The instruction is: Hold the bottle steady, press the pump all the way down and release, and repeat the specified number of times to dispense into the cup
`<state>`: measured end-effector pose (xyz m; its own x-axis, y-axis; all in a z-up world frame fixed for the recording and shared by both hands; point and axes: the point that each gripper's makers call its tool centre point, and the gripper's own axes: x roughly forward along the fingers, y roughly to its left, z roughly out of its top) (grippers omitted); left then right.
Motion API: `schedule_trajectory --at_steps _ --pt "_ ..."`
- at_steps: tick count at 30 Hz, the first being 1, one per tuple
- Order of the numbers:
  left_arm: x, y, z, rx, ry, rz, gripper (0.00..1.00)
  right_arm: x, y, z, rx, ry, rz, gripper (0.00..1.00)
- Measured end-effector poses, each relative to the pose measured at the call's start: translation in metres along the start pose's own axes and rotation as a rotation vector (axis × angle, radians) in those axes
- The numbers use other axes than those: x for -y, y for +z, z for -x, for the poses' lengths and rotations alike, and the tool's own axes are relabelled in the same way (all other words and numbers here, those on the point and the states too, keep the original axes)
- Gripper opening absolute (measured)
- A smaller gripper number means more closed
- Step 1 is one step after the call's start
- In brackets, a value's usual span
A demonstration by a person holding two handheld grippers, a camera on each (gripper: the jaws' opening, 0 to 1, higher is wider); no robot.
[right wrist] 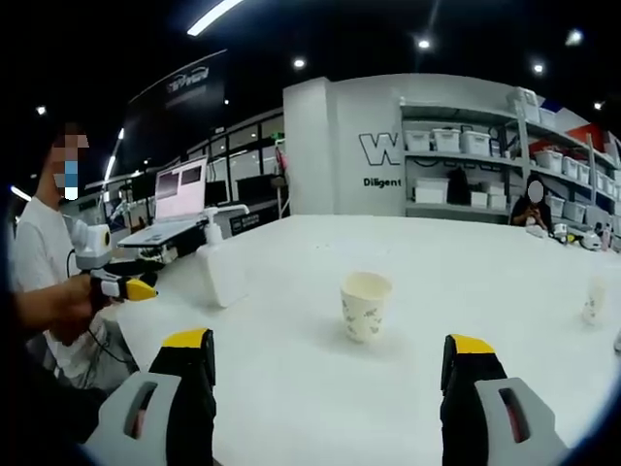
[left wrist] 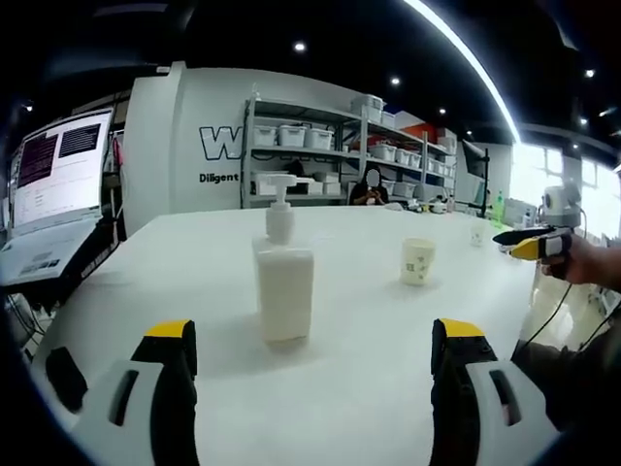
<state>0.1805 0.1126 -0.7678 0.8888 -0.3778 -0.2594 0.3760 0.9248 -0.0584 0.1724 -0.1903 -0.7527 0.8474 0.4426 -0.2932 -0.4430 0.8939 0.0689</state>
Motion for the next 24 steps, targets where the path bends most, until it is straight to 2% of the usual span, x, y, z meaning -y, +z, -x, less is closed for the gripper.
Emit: schedule_trajectory --at_steps 6,11,17,21,24 --pt "0.001 -0.007 -0.017 -0.023 -0.015 -0.003 0.97 -0.001 -0.007 -0.011 -0.028 0.004 -0.008 0.93" --pt "-0.001 -0.012 -0.027 -0.03 -0.021 0.006 0.97 -0.008 -0.01 -0.016 -0.03 0.02 -0.021 0.94" --pt "-0.004 -0.015 -0.03 -0.041 -0.02 0.007 0.96 -0.02 -0.021 -0.022 -0.058 0.041 -0.066 0.95" --pt "-0.006 -0.015 -0.029 -0.038 -0.018 0.005 0.96 -0.03 -0.022 -0.023 -0.061 0.045 -0.043 0.97" --pt "-0.007 -0.016 -0.029 -0.045 -0.018 0.007 0.96 -0.033 -0.022 -0.022 -0.061 0.053 -0.06 0.98"
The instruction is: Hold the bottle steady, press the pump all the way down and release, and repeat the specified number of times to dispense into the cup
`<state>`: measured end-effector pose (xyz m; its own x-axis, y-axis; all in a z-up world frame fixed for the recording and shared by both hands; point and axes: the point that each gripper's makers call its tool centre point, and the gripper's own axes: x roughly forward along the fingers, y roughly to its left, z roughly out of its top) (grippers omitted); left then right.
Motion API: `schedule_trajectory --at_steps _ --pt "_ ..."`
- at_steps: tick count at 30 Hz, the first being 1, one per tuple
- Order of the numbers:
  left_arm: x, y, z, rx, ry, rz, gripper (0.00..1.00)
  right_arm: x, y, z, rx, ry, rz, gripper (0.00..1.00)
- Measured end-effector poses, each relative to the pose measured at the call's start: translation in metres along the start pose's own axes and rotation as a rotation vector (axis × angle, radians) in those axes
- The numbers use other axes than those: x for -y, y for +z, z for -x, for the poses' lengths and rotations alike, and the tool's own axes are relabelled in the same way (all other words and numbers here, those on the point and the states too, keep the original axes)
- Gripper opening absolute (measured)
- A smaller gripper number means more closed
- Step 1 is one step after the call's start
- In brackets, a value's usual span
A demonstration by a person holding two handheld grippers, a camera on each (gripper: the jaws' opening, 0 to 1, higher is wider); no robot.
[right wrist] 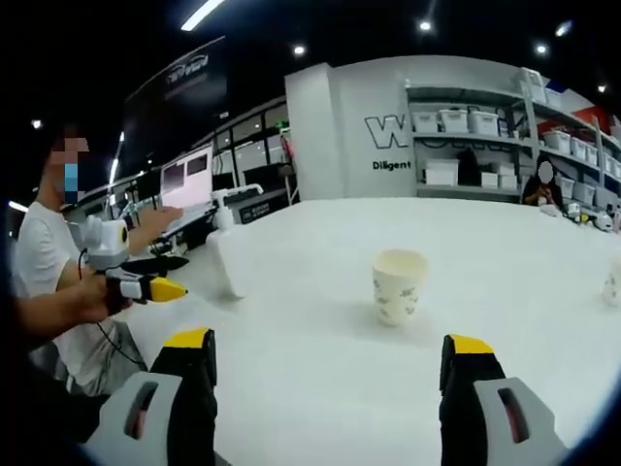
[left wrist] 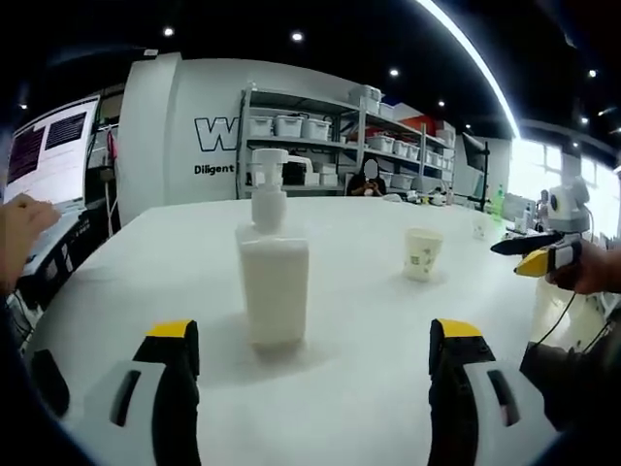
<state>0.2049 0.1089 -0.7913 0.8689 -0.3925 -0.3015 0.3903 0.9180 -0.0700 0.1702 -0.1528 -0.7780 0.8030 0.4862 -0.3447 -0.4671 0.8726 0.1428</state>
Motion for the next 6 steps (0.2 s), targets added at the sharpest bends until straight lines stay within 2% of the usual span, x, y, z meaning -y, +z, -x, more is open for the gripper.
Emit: schedule_trajectory --at_steps 6 --pt "-0.003 0.001 0.006 -0.001 0.005 -0.011 0.97 -0.011 -0.01 0.009 -0.011 0.01 -0.021 0.98"
